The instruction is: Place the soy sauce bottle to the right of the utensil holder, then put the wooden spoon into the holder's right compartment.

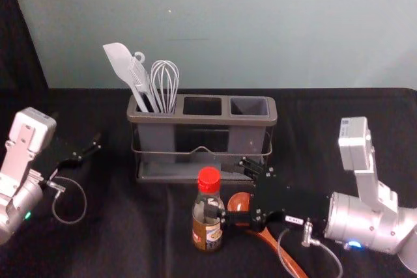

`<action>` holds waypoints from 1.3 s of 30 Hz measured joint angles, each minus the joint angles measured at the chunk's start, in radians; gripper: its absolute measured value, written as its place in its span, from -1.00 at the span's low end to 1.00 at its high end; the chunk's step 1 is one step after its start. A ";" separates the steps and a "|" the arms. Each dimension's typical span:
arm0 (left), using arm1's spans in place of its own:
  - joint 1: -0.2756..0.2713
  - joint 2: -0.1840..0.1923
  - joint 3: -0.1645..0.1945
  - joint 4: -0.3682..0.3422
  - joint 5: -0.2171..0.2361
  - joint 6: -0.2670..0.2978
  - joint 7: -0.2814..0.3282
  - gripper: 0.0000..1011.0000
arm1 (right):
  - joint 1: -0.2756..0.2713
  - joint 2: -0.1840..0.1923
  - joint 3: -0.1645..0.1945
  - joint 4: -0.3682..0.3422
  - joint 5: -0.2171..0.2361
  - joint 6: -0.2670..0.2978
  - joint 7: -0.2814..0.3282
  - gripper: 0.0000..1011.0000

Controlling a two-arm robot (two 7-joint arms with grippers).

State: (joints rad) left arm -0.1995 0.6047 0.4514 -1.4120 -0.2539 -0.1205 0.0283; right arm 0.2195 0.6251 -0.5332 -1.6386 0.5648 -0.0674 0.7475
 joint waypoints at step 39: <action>0.000 0.000 0.000 0.000 0.000 0.000 0.000 1.00 | 0.072 -0.046 -0.042 0.067 -0.016 0.026 -0.015 0.43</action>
State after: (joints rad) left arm -0.1995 0.6047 0.4514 -1.4120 -0.2539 -0.1205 0.0283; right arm 0.2917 0.5790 -0.5747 -1.5717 0.5492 -0.0412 0.7321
